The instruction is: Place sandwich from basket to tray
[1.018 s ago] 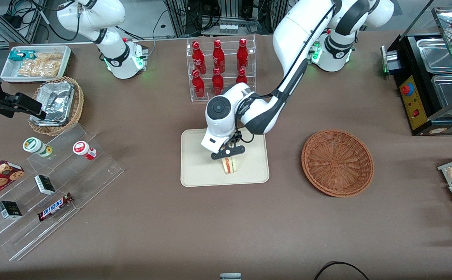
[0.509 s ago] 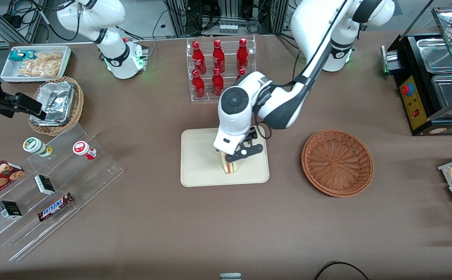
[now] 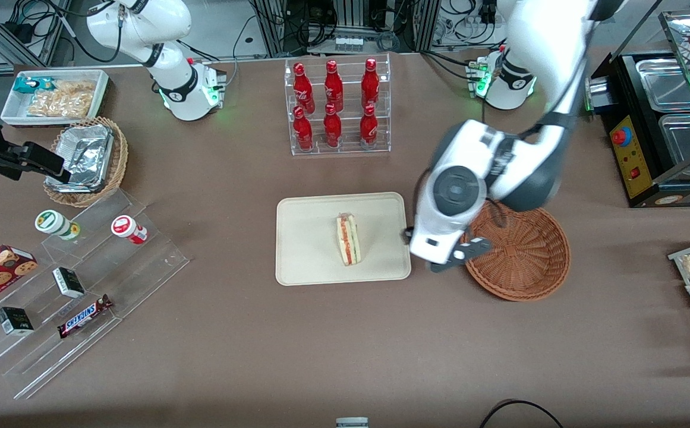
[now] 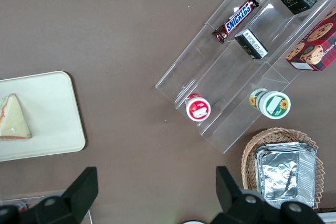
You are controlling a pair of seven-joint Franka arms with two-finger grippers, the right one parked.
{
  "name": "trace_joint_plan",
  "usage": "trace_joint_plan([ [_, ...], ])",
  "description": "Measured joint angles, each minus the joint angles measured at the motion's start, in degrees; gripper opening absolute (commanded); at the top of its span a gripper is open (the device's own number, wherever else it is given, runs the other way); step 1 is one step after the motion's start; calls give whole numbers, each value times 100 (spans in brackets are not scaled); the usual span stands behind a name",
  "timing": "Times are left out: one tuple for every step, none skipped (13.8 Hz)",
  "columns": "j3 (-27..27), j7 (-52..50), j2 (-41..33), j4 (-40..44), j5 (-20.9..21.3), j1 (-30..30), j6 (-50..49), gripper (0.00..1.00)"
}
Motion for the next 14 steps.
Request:
trace_joint_plan([
  [1,228,-125,-133,-1,194,-19,100],
  [0,439,-249,-256,-1,371,-42,100],
  [0,629,-360,-358,-2,521,-105,100],
  [0,793,-450,-428,-3,631,-193,100],
  [-2,954,-516,-464,-3,707,-295,100],
  [-2,1124,-567,-487,-3,773,-377,100],
  [-2,1305,-615,-502,-3,838,-438,100],
  [-1,1475,-666,-506,-3,900,-514,100],
  [-3,1606,-736,-509,-3,967,-574,100],
  [-2,1730,-836,-523,-3,1047,-621,100],
  [-6,1877,-977,-577,-3,1136,-657,100],
  [-10,2051,-1166,-681,-3,1239,-700,100],
  [-43,2261,-1401,-825,-2,1383,-730,100],
  [-151,2482,-1640,-973,-3,1588,-777,100],
])
